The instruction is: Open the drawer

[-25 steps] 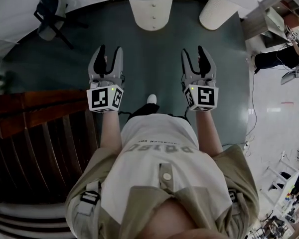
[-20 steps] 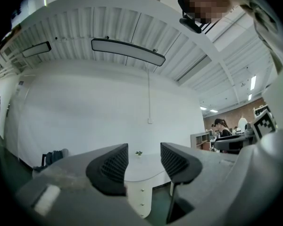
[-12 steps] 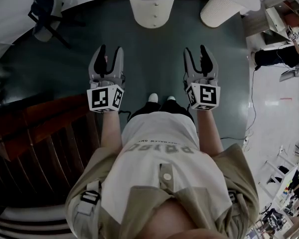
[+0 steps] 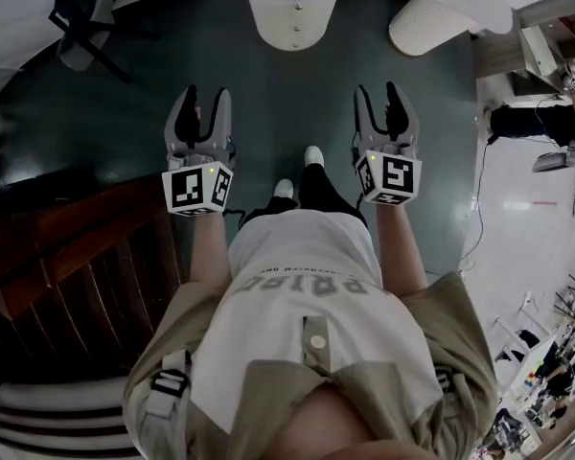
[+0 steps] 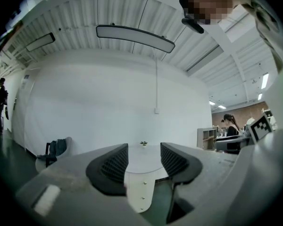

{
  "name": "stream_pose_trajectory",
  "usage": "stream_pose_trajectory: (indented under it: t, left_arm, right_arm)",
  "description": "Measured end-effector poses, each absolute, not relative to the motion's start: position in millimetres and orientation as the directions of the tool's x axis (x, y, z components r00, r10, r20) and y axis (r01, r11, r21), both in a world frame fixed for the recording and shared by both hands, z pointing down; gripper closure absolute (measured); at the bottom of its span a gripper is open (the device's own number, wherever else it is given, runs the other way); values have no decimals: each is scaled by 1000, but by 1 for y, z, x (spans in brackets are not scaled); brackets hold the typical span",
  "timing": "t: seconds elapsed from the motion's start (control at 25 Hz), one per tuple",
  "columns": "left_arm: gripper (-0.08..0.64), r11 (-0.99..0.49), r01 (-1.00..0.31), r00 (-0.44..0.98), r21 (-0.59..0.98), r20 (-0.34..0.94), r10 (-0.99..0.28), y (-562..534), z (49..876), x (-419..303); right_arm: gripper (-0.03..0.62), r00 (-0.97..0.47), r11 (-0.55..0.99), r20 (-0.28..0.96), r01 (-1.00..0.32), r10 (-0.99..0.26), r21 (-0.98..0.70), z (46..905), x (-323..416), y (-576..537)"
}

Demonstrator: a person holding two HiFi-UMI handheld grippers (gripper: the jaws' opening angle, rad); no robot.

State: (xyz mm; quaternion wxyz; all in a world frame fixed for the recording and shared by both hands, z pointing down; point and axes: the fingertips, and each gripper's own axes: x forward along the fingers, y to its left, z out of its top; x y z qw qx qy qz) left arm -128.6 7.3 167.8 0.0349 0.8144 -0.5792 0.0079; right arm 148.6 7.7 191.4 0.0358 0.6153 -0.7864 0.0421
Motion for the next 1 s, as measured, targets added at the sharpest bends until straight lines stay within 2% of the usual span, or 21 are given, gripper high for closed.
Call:
stream_pose_trajectory:
  t: [0.48,1.0]
  left_arm:
    - [348,-250,-967,252,46,46,-967,-63,175,-80]
    - [348,-230,-972,234,53,110,-966,-98,217,-112]
  right_arm:
    - [371,-350,352,166,-936,-922,-18,235,180,-103]
    - [371,-355,361,299,-932,-886,-36,344,120,-190]
